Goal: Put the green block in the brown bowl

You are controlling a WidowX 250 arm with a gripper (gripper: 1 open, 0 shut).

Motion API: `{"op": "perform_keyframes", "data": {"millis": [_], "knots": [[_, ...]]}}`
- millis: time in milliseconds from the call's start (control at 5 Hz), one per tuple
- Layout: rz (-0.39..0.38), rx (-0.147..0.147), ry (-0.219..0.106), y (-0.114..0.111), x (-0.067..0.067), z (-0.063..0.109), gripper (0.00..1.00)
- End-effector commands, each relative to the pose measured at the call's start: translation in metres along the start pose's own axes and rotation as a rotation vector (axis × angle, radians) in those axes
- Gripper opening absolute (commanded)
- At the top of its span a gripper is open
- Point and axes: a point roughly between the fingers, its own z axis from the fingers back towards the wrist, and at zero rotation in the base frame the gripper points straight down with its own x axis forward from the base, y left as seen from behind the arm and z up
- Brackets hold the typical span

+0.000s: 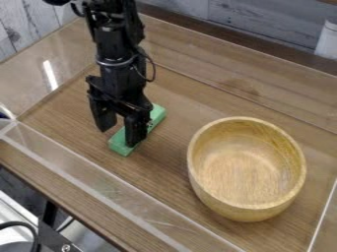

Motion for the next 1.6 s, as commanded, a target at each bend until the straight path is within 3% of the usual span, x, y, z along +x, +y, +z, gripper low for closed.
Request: {"op": "perform_keyframes", "data": {"millis": [0,800,1400], "knots": [[0.01,0.005,-0.035,0.003,0.004,0.006,1.0],[0.023,-0.023,-0.079,-0.001,0.002,0.016,1.0],[0.036,-0.034,-0.09,-0.002,0.003,0.015,1.0]]}}
